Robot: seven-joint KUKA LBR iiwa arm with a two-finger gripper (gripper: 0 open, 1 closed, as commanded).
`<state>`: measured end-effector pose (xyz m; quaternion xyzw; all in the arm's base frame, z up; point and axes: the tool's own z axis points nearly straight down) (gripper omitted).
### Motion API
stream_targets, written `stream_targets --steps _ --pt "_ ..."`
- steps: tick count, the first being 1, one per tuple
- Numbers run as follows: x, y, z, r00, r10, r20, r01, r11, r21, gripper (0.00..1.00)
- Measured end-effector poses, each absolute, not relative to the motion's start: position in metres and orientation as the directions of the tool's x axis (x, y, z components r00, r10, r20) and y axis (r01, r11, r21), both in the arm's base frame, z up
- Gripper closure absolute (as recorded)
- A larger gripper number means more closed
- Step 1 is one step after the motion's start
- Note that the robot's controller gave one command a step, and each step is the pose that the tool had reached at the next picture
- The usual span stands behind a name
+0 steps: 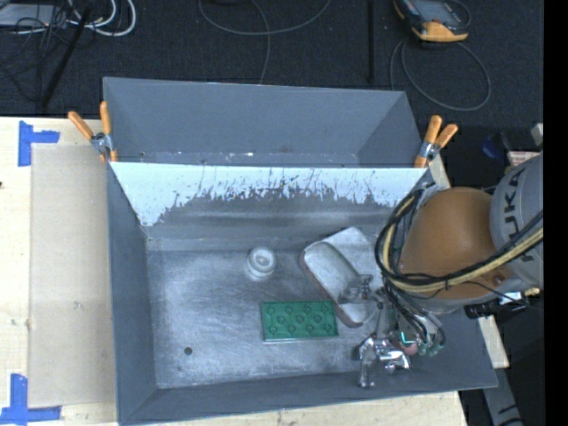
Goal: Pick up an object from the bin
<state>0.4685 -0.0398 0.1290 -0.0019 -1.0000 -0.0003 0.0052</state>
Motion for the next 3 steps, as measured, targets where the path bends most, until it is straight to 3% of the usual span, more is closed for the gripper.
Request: stream_targets --steps 1,2,3 --pt "0.511 -0.102 0.069 -1.000 -0.029 -0.001 -0.029 1.000 0.006 0.00" --pt "0.512 -0.102 0.074 -1.000 -0.027 -0.001 -0.027 1.000 0.003 1.00" --pt "0.520 -0.107 0.189 -0.998 -0.055 -0.008 -0.055 0.999 -0.002 1.00"
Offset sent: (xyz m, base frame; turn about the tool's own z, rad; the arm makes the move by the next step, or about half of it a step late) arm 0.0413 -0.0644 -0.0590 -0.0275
